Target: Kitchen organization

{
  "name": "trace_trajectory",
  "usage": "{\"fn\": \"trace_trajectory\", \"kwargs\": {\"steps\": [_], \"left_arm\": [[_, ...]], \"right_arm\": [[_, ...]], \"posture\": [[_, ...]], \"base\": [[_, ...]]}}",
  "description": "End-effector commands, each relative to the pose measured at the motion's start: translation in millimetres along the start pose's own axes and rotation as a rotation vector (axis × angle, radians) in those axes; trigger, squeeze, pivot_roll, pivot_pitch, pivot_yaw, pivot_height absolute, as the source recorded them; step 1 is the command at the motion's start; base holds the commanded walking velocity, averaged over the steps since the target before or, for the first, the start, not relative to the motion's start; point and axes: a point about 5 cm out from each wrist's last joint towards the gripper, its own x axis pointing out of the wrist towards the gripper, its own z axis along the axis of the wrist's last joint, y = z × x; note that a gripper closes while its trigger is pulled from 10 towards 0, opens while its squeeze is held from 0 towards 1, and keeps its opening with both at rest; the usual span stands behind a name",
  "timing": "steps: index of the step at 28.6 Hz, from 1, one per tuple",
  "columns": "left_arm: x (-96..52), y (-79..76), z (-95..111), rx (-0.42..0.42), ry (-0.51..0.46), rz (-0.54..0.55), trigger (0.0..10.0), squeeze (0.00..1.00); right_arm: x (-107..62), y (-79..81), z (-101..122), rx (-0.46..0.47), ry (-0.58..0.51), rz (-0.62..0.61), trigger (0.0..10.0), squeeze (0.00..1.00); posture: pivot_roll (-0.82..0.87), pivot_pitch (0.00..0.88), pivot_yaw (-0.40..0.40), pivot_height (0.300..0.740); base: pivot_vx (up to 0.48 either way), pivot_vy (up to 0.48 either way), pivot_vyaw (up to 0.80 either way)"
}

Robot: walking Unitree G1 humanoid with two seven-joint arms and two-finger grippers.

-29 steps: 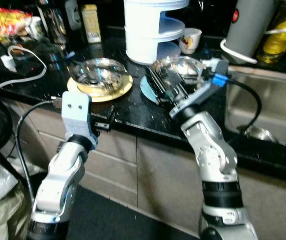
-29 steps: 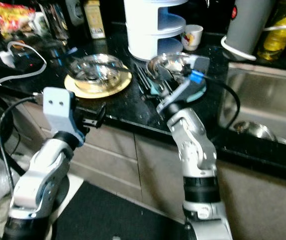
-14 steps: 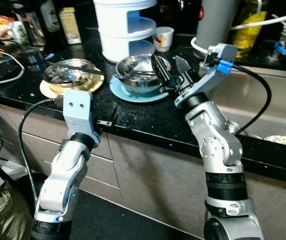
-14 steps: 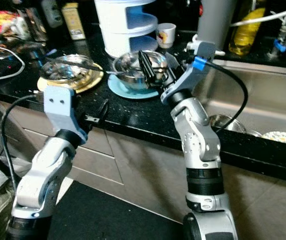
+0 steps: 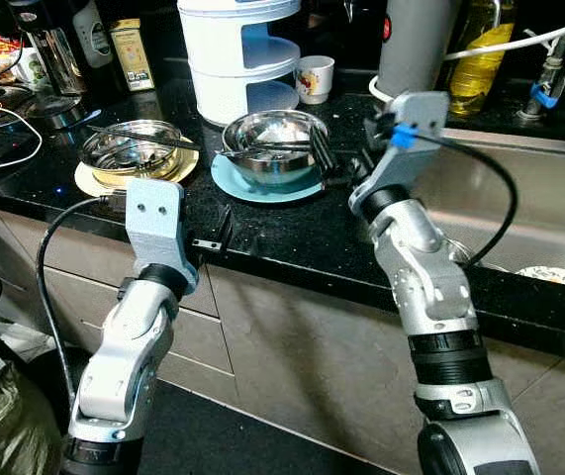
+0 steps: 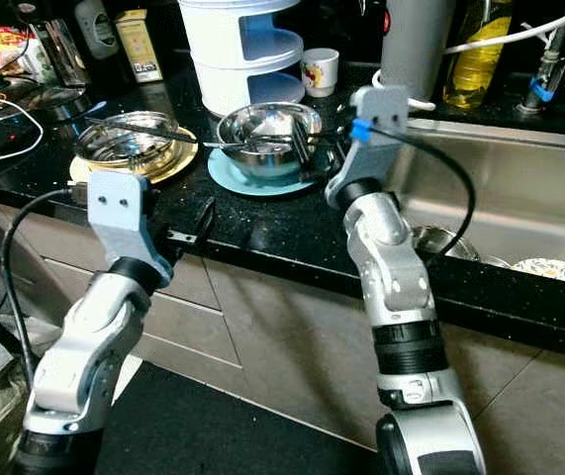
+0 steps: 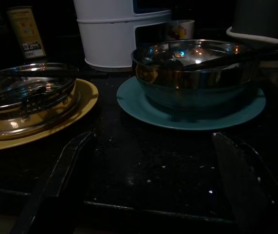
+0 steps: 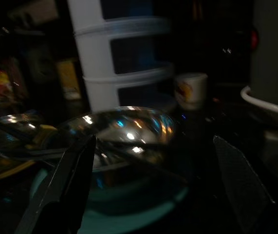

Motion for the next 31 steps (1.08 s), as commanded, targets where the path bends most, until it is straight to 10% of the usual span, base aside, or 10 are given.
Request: {"fn": "trace_trajectory", "kwargs": {"steps": [1,31], "left_arm": [[-2.0,4.0,-2.0,0.004,0.008,0.02,10.0,0.0],[1.8,3.4,6.2,0.031,-0.019,0.036,10.0,0.0]], "right_arm": [[2.4,3.0,-0.9,0.009,0.013,0.008,10.0,0.0],[-0.6,24.3,-14.9,0.201,0.01,0.144,10.0,0.0]], "posture": [[0.01,0.0,0.012,0.74],[0.01,0.0,0.013,0.74]], "base": [[0.0,0.0,0.0],[0.0,-0.097,0.0]]}}
